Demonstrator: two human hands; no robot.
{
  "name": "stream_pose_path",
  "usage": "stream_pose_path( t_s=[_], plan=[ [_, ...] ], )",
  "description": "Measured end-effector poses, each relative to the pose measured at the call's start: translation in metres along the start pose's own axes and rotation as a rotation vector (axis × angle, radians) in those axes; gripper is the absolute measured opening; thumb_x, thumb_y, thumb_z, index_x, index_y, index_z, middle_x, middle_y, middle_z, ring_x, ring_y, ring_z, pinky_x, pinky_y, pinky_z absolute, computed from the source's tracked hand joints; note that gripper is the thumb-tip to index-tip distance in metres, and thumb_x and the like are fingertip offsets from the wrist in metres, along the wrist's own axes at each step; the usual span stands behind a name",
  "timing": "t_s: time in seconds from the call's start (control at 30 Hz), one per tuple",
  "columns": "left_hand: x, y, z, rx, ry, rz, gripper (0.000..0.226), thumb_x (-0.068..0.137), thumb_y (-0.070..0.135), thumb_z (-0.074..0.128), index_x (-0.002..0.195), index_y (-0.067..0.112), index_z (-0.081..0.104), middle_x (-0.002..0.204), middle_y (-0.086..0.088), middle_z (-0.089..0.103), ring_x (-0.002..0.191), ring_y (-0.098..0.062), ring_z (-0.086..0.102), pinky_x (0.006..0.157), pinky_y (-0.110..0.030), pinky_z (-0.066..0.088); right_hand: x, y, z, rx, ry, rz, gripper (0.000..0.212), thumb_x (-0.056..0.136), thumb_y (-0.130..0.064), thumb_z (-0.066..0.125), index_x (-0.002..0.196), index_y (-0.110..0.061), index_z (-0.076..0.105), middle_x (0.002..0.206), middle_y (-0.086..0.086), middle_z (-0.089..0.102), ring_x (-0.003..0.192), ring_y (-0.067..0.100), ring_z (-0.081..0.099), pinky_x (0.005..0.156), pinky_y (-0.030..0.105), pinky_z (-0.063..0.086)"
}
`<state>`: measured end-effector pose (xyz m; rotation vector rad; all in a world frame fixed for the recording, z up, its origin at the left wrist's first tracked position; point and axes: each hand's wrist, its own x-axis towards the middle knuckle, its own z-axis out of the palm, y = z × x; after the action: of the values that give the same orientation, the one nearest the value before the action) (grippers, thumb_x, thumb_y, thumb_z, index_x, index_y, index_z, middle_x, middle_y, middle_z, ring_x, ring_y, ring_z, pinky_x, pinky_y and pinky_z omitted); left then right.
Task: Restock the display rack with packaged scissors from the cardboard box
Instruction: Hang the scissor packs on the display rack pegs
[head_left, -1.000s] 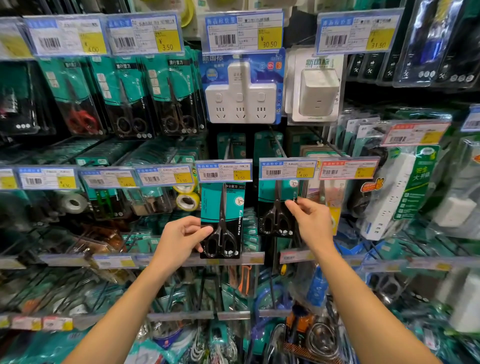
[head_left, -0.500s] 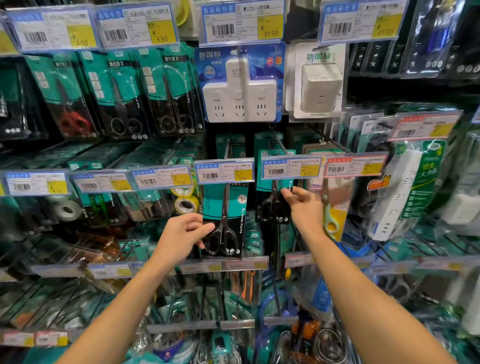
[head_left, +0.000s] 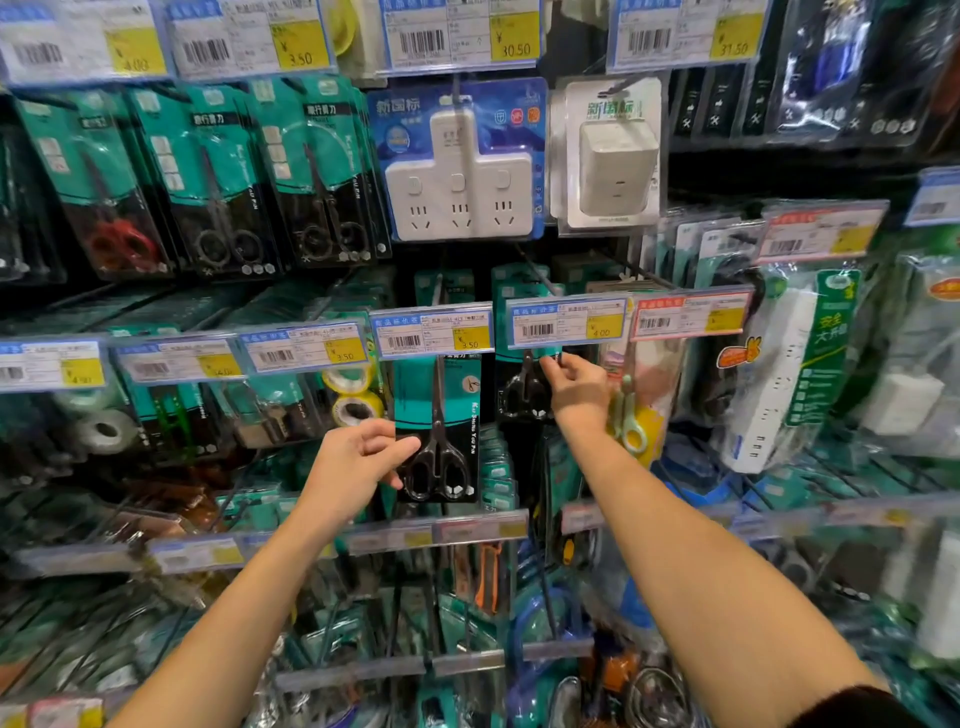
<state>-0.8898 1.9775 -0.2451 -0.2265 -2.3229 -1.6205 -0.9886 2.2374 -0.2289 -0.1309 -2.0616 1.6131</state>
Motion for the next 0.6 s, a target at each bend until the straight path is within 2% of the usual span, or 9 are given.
stream_pose_path(
  t_s=[0.1,0.17,0.23,0.3,0.33,0.43,0.5,0.6],
  plan=[
    [0.0,0.002,0.001,-0.003,-0.004,-0.002,0.014,0.086,0.017,0.075,0.077,0.015,0.065,0.055,-0.004,0.057,0.044,-0.016,0.057,0.056,-0.016,0.049,0.0,0.001,0.001,-0.015,0.009,0.012,0.021,0.092,-0.02,0.065,0.073,-0.011,0.061,0.061,0.004,0.057,0.054,0.013,0.045,0.055,0.029,0.032],
    [-0.001,0.002,0.001,-0.009,-0.01,-0.017,0.012,0.087,0.017,0.075,0.082,0.012,0.066,0.058,-0.01,0.062,0.045,-0.015,0.058,0.057,-0.018,0.05,-0.004,0.005,0.0,0.005,0.004,0.027,0.018,0.092,-0.022,0.066,0.081,-0.008,0.066,0.07,0.01,0.065,0.06,0.018,0.053,0.06,0.032,0.042],
    [-0.002,0.002,0.002,-0.001,-0.02,-0.035,0.012,0.087,0.019,0.075,0.086,0.011,0.067,0.065,-0.008,0.07,0.045,-0.013,0.059,0.056,-0.018,0.05,-0.011,0.009,-0.001,0.01,-0.032,0.055,0.021,0.092,-0.026,0.065,0.099,-0.006,0.069,0.092,0.014,0.072,0.082,0.024,0.065,0.08,0.035,0.052],
    [-0.002,0.002,0.002,0.004,-0.03,-0.044,0.011,0.087,0.02,0.075,0.085,0.013,0.067,0.065,-0.002,0.072,0.045,-0.012,0.059,0.055,-0.017,0.051,-0.02,0.009,-0.002,0.071,-0.062,0.147,0.035,0.092,-0.021,0.066,0.118,0.001,0.061,0.113,0.02,0.067,0.107,0.031,0.063,0.098,0.037,0.049],
    [-0.002,0.002,0.002,0.004,-0.036,-0.047,0.01,0.087,0.02,0.075,0.084,0.015,0.067,0.063,0.001,0.071,0.044,-0.011,0.059,0.055,-0.016,0.051,-0.024,0.009,-0.002,0.073,-0.07,0.187,0.04,0.092,-0.019,0.067,0.122,0.004,0.057,0.119,0.022,0.064,0.113,0.036,0.06,0.101,0.038,0.046],
    [-0.003,0.001,0.003,0.009,-0.042,-0.075,0.01,0.087,0.017,0.074,0.085,0.012,0.066,0.064,-0.008,0.069,0.044,-0.012,0.059,0.057,-0.022,0.052,-0.042,0.007,-0.007,-0.018,-0.057,0.245,0.049,0.092,-0.032,0.066,0.128,-0.001,0.055,0.124,0.015,0.063,0.117,0.031,0.058,0.099,0.039,0.047],
    [-0.004,0.001,0.003,-0.002,-0.048,-0.105,0.014,0.088,0.017,0.074,0.091,0.006,0.066,0.069,-0.02,0.068,0.045,-0.013,0.059,0.059,-0.027,0.053,-0.062,0.001,-0.013,-0.017,-0.022,0.182,0.04,0.092,-0.035,0.064,0.119,-0.006,0.062,0.114,0.01,0.068,0.108,0.026,0.062,0.093,0.037,0.05],
    [-0.007,0.002,0.004,-0.041,-0.035,-0.157,0.014,0.086,0.018,0.076,0.088,0.011,0.063,0.064,-0.007,0.066,0.043,-0.011,0.057,0.054,-0.023,0.052,-0.094,-0.013,-0.022,0.032,-0.114,0.098,0.032,0.092,-0.038,0.063,0.108,-0.012,0.071,0.1,-0.001,0.072,0.094,0.011,0.066,0.082,0.024,0.05]
  ],
)
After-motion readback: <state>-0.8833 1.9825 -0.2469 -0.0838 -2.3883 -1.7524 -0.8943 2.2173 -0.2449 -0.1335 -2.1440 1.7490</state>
